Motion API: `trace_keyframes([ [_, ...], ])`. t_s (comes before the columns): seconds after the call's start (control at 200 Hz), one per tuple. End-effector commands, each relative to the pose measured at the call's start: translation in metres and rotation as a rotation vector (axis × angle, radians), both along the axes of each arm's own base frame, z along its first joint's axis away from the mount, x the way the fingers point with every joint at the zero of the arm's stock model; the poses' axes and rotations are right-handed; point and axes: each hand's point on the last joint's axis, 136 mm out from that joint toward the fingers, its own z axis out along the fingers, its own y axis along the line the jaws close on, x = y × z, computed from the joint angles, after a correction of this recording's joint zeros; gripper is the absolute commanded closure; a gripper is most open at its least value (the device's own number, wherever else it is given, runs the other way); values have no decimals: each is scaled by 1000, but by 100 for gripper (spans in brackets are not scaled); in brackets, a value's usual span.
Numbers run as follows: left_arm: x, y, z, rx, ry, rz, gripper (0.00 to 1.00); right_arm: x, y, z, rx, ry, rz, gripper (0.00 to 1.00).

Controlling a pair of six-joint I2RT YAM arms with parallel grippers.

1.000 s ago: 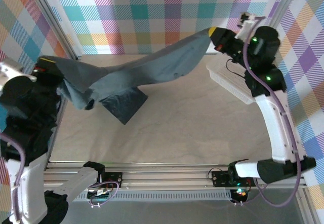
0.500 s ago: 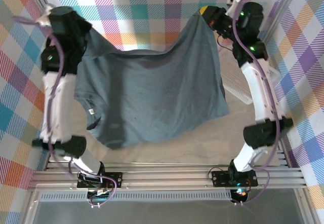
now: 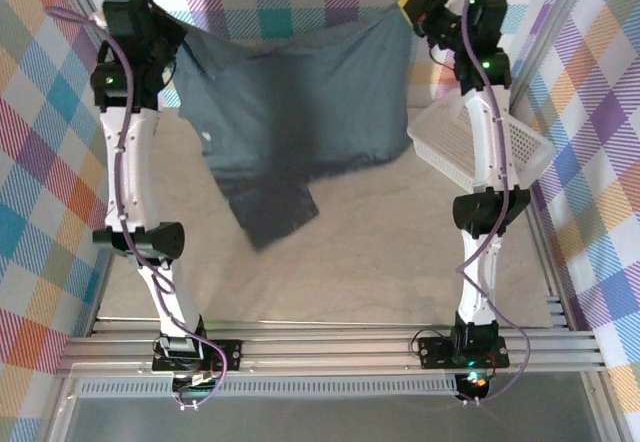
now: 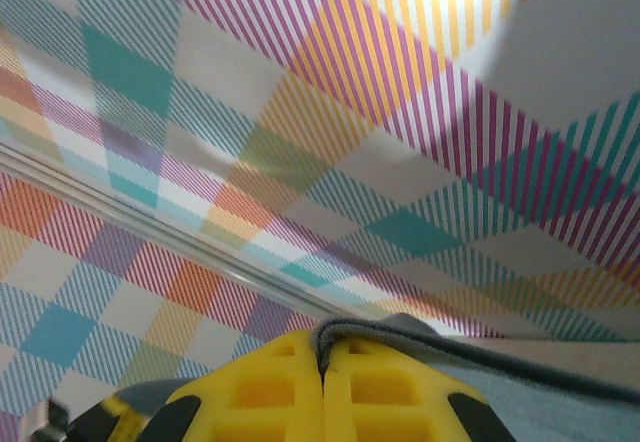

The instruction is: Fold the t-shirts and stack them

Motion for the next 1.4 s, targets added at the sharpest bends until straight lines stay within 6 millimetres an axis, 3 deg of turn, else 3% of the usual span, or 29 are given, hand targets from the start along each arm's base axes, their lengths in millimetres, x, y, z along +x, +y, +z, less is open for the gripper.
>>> trace_keyframes([
  [0.0,-91,10,108,3,-294,33,100,-55,-32,77,5,-160,-58,100],
  [0.11,-138,5,117,-17,-330,25,100,-81,-49,77,-47,-136,-124,100],
  [0.185,-159,-2,89,-70,-269,5,100,-102,-57,62,-80,-100,-174,100],
  [0.245,-177,-12,61,-110,-205,-20,100,-119,-62,31,-89,-32,-206,100],
  [0.31,-188,-25,10,-162,-78,-53,100,-134,-64,-8,-83,58,-211,100],
  [0.395,-195,-51,-82,-245,145,-111,100,-154,-60,-84,-82,235,-183,100],
  [0.41,-197,-57,-95,-264,171,-122,100,-157,-59,-86,-85,238,-182,100],
  [0.415,-197,-59,-101,-268,182,-126,100,-159,-59,-102,-91,272,-181,100],
  [0.47,-201,-84,-155,-293,277,-176,100,-171,-60,-148,-118,361,-189,100],
  [0.525,-205,-108,-219,-345,422,-213,80,-183,-63,-195,-151,465,-199,99],
  [0.585,-208,-132,-278,-387,551,-267,53,-194,-65,-243,-185,590,-197,75],
  [0.62,-212,-138,-306,-406,620,-266,45,-200,-65,-267,-213,651,-189,60],
  [0.66,-215,-141,-326,-413,668,-267,38,-206,-67,-285,-240,700,-192,53],
  [0.71,-219,-140,-337,-396,702,-260,37,-213,-70,-301,-283,742,-199,48],
  [0.8,-221,-127,-330,-339,713,-229,33,-220,-65,-314,-336,778,-184,48],
  [0.915,-217,-107,-330,-344,734,-180,34,-218,-37,-320,-407,760,-101,49],
  [0.99,-212,-89,-341,-371,777,-113,41,-210,-12,-329,-451,746,-26,50],
  [1.1,-194,-62,-361,-349,836,-7,62,-186,39,-353,-487,752,134,52],
  [1.215,-160,-39,-379,-320,867,76,71,-156,81,-376,-556,744,241,54],
  [1.29,-143,-25,-400,-338,918,120,72,-136,88,-399,-581,778,244,54],
  [1.4,-135,-6,-436,-335,1013,165,72,-114,80,-442,-677,888,215,55],
])
